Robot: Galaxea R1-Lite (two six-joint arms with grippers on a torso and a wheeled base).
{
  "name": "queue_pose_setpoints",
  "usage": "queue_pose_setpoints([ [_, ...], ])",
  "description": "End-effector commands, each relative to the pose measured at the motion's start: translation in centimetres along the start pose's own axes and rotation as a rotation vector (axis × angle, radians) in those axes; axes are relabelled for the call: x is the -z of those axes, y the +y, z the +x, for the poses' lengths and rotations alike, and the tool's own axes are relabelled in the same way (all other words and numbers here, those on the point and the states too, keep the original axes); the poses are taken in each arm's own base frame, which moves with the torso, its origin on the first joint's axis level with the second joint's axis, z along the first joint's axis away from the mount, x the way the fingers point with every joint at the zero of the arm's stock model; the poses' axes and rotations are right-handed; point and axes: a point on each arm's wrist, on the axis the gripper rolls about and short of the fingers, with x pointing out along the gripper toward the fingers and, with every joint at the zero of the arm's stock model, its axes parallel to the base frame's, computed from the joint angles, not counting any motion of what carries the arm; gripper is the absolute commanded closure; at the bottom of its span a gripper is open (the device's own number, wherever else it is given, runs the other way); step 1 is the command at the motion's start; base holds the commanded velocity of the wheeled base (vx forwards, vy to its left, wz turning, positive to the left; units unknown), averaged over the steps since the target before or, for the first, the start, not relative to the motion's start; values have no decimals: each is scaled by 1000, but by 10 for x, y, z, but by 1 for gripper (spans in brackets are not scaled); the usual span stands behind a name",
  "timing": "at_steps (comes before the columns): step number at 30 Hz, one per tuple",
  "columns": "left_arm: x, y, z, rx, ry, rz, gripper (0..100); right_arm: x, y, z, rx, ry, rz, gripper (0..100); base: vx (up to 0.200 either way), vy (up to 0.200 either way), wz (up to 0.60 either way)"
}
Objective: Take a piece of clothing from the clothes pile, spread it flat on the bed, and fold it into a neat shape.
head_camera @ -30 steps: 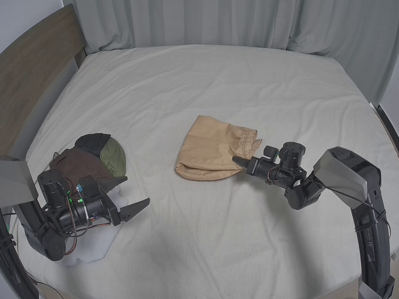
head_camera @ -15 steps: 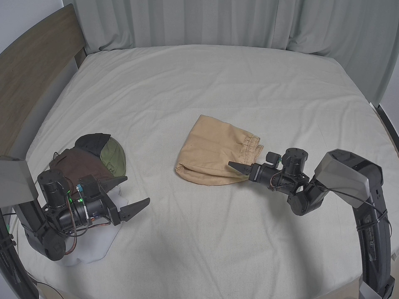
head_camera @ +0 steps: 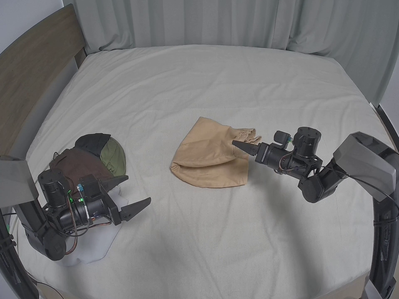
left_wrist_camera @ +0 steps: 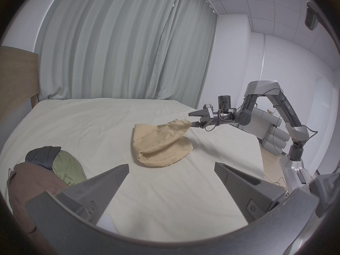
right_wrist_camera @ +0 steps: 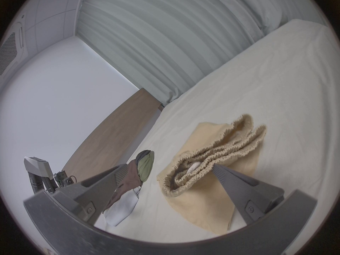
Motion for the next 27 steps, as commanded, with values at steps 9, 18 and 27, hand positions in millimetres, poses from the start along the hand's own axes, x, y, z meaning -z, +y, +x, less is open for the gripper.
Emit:
queue_pose_setpoints([
  [9, 0, 0, -1, -4, 1, -1, 0, 6, -1, 8, -14, 1, -11, 0, 0, 0, 0],
  [18, 0, -1, 0, 2, -2, 1, 0, -10, 16, -5, -25, -25, -69, 0, 0, 0, 0],
  [27, -1, -1, -1, 0, -2, 1, 0, 22, 1, 25, -40, 26, -47, 0, 0, 0, 0],
])
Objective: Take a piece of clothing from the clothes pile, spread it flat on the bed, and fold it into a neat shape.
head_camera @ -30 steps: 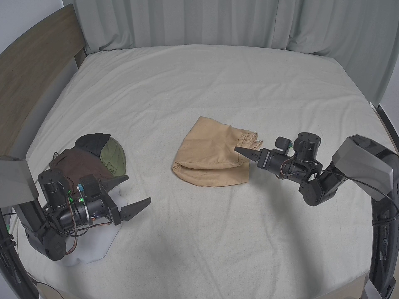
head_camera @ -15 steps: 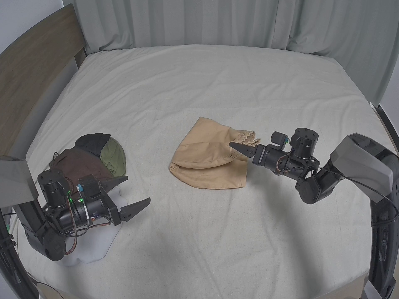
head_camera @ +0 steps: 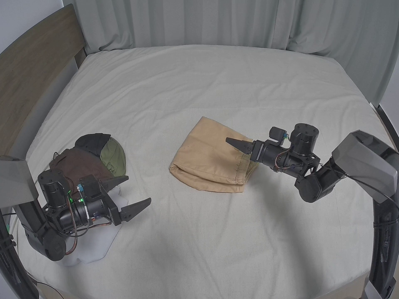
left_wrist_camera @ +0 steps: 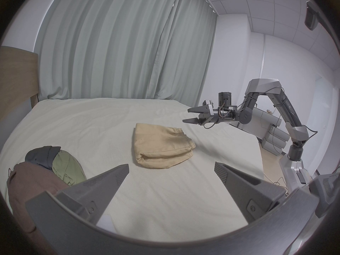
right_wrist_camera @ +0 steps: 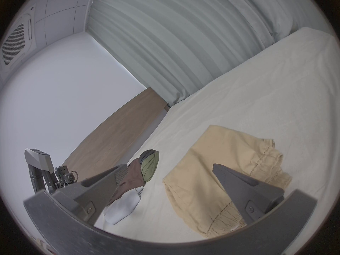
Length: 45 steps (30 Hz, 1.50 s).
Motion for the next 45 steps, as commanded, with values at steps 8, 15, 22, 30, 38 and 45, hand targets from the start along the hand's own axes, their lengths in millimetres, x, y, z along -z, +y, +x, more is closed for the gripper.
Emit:
queue_pose_setpoints([
  [8, 0, 1, -1, -6, -1, 0, 0, 81, -38, 23, 55, 122, 56, 0, 0, 0, 0],
  [15, 0, 1, -1, -6, -1, 0, 0, 96, -45, 21, 77, 145, 48, 0, 0, 0, 0],
  [22, -1, 0, -1, -2, -4, 3, 0, 92, -39, 18, 66, 110, 28, 0, 0, 0, 0],
  [30, -29, -14, -10, 23, -88, 64, 0, -13, 46, -18, -47, -92, -99, 0, 0, 0, 0],
  [38, -78, -46, -57, 89, -259, 181, 0, -58, 110, -120, 28, -210, -401, 0, 0, 0, 0],
  [45, -75, -95, -101, 205, -293, 175, 0, -63, 146, -206, 106, -294, -619, 0, 0, 0, 0],
])
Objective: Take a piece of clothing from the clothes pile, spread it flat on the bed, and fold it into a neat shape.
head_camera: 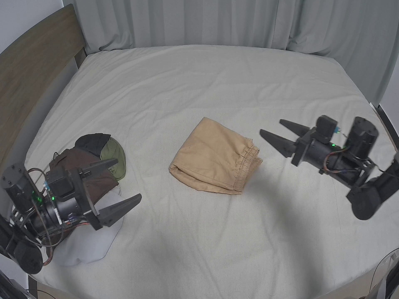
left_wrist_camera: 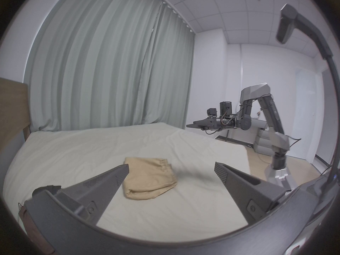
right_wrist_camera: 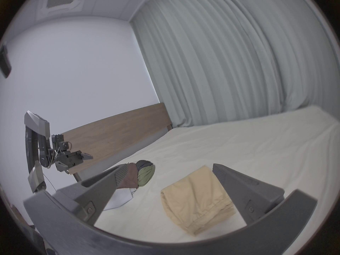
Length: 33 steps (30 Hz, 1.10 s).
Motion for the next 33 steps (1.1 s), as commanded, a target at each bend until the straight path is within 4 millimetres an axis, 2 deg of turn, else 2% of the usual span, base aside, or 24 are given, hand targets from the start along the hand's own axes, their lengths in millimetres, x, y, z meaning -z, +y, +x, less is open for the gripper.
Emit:
queue_pose_setpoints([
  [1, -38, -65, -55, 126, -145, 52, 0, -59, 44, -113, 79, -165, -239, 0, 0, 0, 0],
  [2, -44, -69, -61, 129, -176, 59, 0, -61, 51, -124, 79, -179, -248, 0, 0, 0, 0],
  [3, -45, -70, -62, 129, -182, 58, 0, -62, 53, -127, 79, -182, -251, 0, 0, 0, 0],
  [4, -54, -75, -72, 121, -228, 58, 0, -65, 63, -144, 78, -207, -268, 0, 0, 0, 0],
  [5, -57, -77, -75, 116, -243, 59, 0, -66, 65, -148, 78, -215, -272, 0, 0, 0, 0],
  [6, -62, -80, -82, 91, -271, 52, 0, -69, 73, -160, 79, -240, -288, 0, 0, 0, 0],
  [11, -64, -87, -97, -2, -276, 44, 0, -79, 86, -195, 154, -319, -417, 0, 0, 0, 0],
  [16, -65, -100, -119, -35, -280, 50, 0, -83, 99, -219, 184, -387, -475, 0, 0, 0, 0],
  [20, -62, -110, -139, -151, -258, 32, 0, -72, 117, -246, 193, -440, -511, 0, 0, 0, 0],
  [24, -56, -121, -153, -191, -254, 31, 0, -55, 131, -269, 215, -473, -546, 0, 0, 0, 0],
  [33, -47, -135, -169, -246, -265, 54, 0, -41, 154, -298, 259, -514, -617, 0, 0, 0, 0],
])
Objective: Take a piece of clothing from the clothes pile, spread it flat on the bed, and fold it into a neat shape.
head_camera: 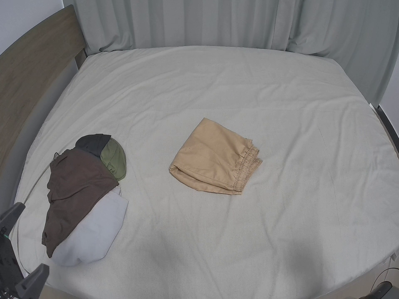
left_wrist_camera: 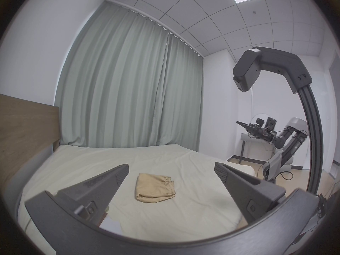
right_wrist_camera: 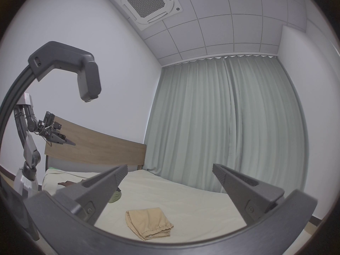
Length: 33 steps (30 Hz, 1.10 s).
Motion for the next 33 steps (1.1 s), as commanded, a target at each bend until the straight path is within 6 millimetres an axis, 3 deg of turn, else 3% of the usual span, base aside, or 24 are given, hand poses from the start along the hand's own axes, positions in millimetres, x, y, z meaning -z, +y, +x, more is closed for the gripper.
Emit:
queue_pose_setpoints([
  [1, -1, -12, -22, -44, -75, 48, 0, -11, 15, -33, 29, -81, -74, 0, 0, 0, 0],
  [9, 4, -17, -30, -50, -78, 52, 0, -11, 22, -46, 32, -87, -75, 0, 0, 0, 0],
  [18, 23, -25, -44, -89, -46, 49, 0, 3, 39, -77, 45, -55, -74, 0, 0, 0, 0],
  [24, 29, -27, -49, -153, -32, 49, 0, 14, 39, -78, 116, 47, -27, 0, 0, 0, 0],
  [27, 32, -26, -49, -219, -12, 41, 0, 25, 39, -80, 192, 149, 22, 0, 0, 0, 0],
  [29, 45, -29, -52, -311, 70, 23, 0, 45, 40, -85, 265, 347, 90, 0, 0, 0, 0],
  [33, 66, -31, -58, -357, 219, 17, 0, 66, 43, -95, 380, 585, 142, 0, 0, 0, 0],
])
